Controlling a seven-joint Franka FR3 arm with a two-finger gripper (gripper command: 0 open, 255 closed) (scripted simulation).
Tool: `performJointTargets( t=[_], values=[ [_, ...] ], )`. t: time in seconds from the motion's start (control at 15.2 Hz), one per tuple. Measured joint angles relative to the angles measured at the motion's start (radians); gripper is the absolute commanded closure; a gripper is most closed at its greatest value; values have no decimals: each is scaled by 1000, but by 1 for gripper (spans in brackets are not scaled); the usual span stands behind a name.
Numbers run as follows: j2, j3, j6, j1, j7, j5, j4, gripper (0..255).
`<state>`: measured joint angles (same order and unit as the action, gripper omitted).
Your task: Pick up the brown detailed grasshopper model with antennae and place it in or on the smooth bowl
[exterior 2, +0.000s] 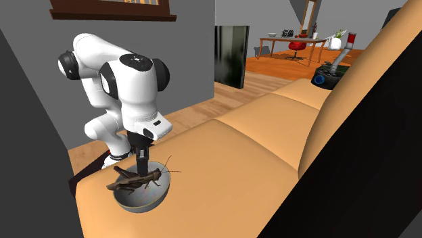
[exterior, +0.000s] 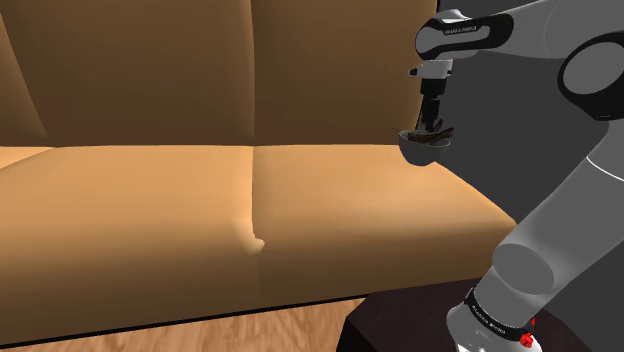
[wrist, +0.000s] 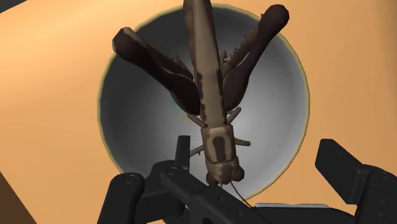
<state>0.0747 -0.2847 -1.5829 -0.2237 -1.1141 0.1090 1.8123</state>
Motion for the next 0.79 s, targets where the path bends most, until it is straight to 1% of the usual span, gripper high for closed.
performJointTargets(
  t=[0.13, 0.26, 0.4, 0.79],
  values=[
    [-3, 2, 18, 2, 1, -1, -21, 0],
    [-20, 4, 78, 4, -2, -6, -98, 0],
    [-36, 3, 117, 3, -8, -10, -153, 0],
    [-43, 2, 132, 2, -11, -12, -174, 0]
  ],
)
